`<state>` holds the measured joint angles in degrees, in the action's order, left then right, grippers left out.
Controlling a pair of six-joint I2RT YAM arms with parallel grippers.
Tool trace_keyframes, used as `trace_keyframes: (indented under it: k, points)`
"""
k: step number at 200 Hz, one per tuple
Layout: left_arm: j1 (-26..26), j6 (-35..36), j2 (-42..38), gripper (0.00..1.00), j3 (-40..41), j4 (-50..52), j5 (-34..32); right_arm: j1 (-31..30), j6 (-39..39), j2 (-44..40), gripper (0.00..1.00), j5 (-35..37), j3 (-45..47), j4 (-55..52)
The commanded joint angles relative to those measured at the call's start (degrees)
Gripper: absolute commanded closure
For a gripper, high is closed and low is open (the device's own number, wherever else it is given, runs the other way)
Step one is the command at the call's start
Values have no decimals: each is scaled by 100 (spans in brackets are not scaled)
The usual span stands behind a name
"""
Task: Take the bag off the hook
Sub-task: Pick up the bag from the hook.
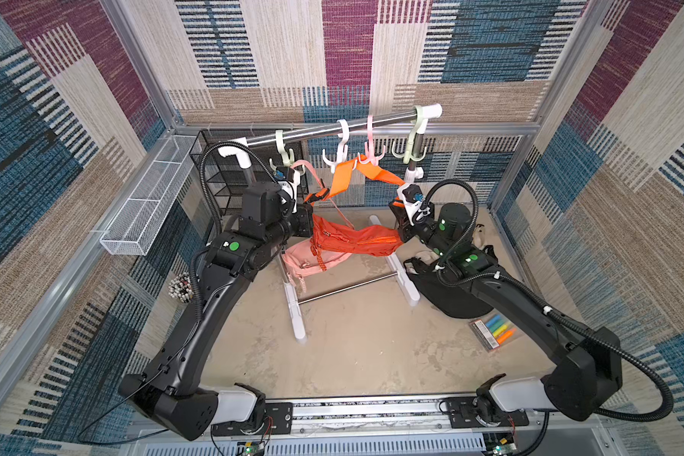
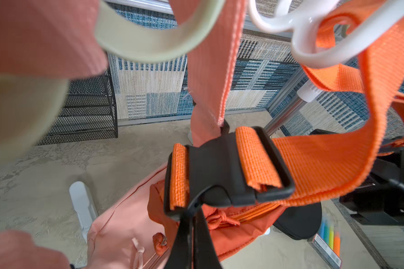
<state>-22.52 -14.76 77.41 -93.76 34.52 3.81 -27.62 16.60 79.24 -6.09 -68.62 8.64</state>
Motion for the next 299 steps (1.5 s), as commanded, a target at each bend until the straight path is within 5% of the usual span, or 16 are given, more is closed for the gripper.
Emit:
trace_keyframes:
  k: [1, 299]
  points:
    - [11, -96, -50, 100, -75, -147, 201, 2, 13, -149, 82, -58, -8, 27]
    - [10, -325, -48, 100, -580, -260, 750, 2, 36, -1080, 82, -640, -70, 349]
